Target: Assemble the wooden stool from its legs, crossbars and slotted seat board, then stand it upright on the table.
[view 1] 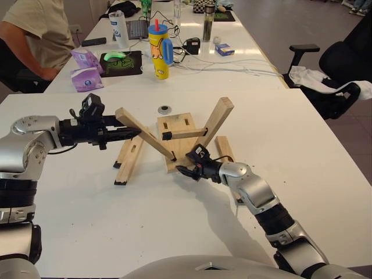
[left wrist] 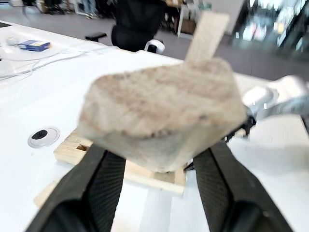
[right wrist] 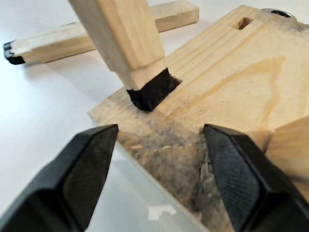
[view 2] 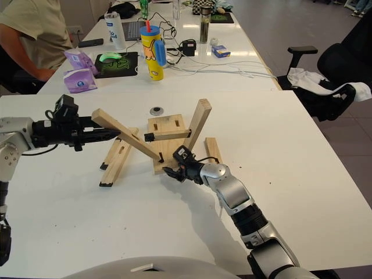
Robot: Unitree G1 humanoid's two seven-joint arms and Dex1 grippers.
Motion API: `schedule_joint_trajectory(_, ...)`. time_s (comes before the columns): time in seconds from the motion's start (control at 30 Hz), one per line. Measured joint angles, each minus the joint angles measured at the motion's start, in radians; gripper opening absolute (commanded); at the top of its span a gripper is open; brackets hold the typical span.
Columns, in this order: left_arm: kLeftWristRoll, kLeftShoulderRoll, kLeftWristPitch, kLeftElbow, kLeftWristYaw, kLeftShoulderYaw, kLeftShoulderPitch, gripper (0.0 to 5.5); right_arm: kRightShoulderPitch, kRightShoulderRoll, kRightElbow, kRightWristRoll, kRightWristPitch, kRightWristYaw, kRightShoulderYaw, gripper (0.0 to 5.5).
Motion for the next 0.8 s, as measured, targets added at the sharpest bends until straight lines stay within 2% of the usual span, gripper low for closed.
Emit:
schedule_joint_trajectory(0.4, 0.109, -0.006, -0.020, 0.018, -0.071, -0.144, -0.153, 2.06, -0.002, -0.002, -0.005, -0.005, 0.005, 0.002, 0.014, 3.29)
schedule_joint_trajectory(0.6, 0.128, -0.063, -0.090, 0.085, -0.083, -0.155, -0.159, 2.06, -0.005, -0.003, -0.004, -0.022, 0.007, 0.008, 0.025, 3.29)
schedule_joint_trajectory(0.8, 0.129, -0.088, -0.129, 0.048, -0.049, -0.156, -0.100, 2.06, -0.015, -0.006, 0.010, -0.038, 0.007, 0.019, 0.030, 3.29)
